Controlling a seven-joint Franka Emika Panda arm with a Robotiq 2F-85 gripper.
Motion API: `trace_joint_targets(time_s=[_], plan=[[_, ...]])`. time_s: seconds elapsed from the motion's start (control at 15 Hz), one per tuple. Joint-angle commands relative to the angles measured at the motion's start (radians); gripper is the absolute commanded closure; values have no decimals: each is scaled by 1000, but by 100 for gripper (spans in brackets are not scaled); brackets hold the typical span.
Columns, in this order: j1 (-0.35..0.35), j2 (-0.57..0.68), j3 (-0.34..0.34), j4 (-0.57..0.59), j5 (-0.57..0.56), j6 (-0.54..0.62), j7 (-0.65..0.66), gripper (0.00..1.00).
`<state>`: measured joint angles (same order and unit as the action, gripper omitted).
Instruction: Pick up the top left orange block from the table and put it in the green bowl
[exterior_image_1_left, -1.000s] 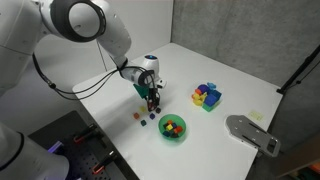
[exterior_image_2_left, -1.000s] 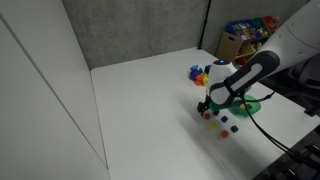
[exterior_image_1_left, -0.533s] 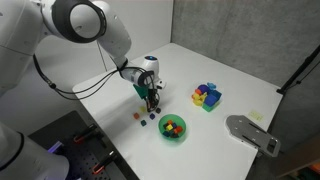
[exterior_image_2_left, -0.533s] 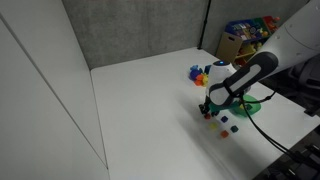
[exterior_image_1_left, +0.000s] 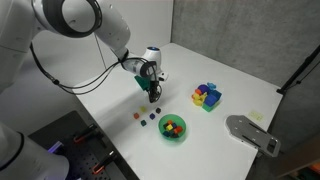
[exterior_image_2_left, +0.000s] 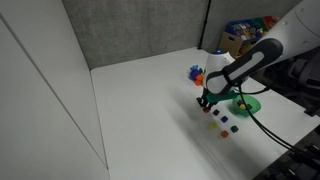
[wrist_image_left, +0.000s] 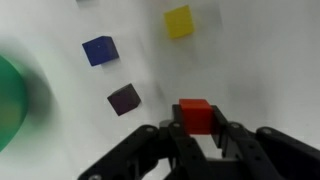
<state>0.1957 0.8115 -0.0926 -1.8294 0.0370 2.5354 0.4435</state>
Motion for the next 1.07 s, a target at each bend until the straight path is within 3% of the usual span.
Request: trace_joint_targets(time_s=[0.0, 0.33, 1.0], plan=[[-4, -96, -19, 4, -25, -133, -24, 90], [-38, -191, -57, -24, -93, -243, -45, 90], [-188, -265, -131, -101, -173, -277, -110, 90]])
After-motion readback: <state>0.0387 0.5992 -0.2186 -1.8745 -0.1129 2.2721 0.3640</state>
